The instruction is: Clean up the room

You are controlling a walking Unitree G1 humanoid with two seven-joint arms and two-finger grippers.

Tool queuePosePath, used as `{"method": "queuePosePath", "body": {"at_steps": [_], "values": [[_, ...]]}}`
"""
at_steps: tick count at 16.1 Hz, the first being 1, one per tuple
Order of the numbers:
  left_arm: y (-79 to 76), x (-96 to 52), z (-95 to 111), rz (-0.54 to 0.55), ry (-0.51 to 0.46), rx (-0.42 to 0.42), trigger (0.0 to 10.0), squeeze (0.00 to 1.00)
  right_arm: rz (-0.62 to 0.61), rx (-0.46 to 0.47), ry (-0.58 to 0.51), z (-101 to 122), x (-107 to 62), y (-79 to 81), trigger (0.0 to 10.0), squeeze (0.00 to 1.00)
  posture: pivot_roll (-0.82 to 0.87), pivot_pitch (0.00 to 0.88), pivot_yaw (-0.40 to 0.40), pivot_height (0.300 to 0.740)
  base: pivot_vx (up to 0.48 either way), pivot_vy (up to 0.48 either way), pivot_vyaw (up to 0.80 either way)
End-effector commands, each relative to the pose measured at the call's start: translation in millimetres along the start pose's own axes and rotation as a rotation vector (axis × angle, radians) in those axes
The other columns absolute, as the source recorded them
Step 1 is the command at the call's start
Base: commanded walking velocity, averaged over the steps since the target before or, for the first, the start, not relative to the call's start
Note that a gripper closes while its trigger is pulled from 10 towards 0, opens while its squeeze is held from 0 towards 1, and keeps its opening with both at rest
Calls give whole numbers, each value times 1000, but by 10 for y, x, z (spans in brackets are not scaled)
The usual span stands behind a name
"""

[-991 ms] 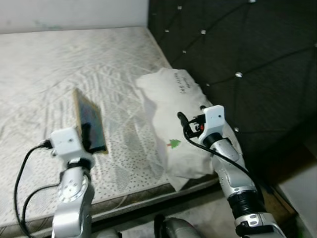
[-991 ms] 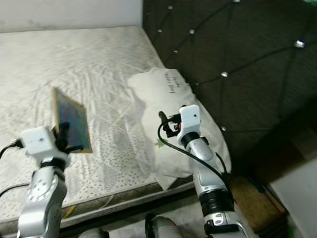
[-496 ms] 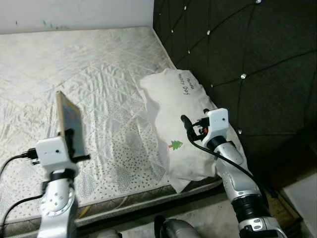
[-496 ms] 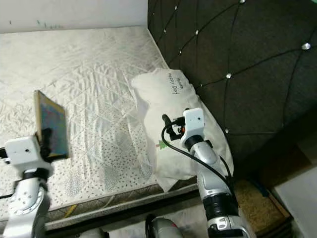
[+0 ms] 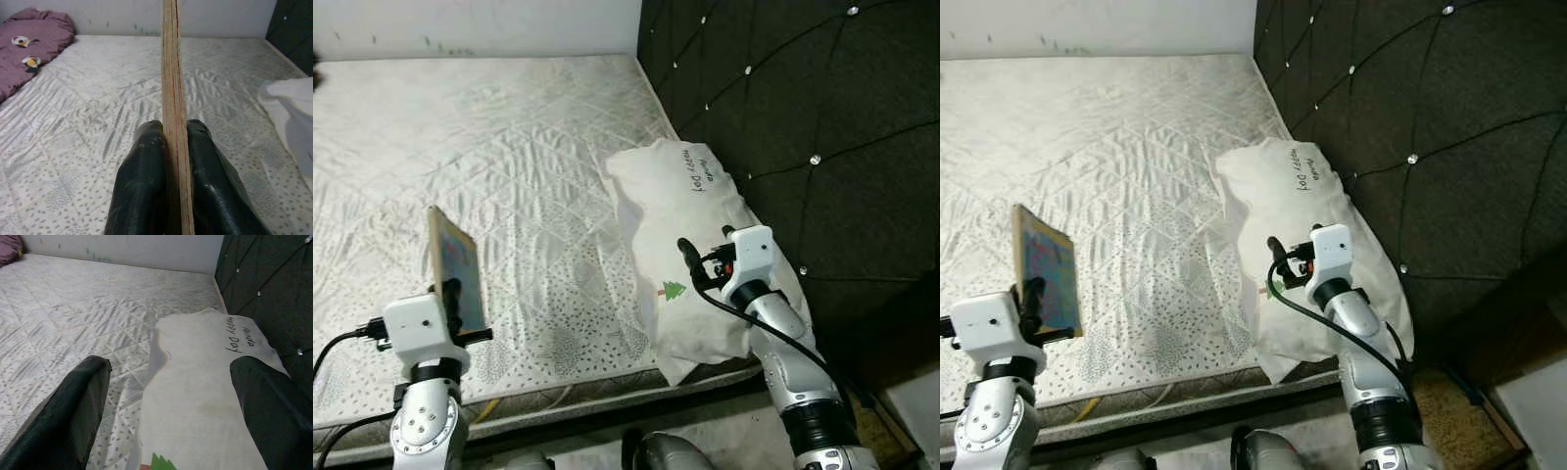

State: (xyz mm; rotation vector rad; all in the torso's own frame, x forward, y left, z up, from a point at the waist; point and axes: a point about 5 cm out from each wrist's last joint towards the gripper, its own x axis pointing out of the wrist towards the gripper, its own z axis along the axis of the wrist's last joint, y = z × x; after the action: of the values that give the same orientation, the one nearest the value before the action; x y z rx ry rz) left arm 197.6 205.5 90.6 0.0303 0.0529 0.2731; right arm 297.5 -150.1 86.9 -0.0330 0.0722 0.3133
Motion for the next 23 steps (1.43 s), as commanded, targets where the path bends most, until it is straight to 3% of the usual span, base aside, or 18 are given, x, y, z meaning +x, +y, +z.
{"method": "queuePosePath", "body": {"at_steps": [1, 8, 23], "values": [[-44, 37, 192, -22, -84, -14, 10000, 0, 5, -3, -19, 61, 3, 4, 10000, 0, 9, 83, -47, 740, 0, 0, 0], [-85, 155, 297, 11, -111, -40, 10000, 0, 7, -4, -24, 67, 14, 19, 10000, 0, 8, 77, -45, 657, 0, 0, 0], [-48, 236, 316, 82, -100, -89, 10000, 0, 85, -9, 6, 64, 75, 119, 10000, 0, 9, 77, -60, 657, 0, 0, 0]]}}
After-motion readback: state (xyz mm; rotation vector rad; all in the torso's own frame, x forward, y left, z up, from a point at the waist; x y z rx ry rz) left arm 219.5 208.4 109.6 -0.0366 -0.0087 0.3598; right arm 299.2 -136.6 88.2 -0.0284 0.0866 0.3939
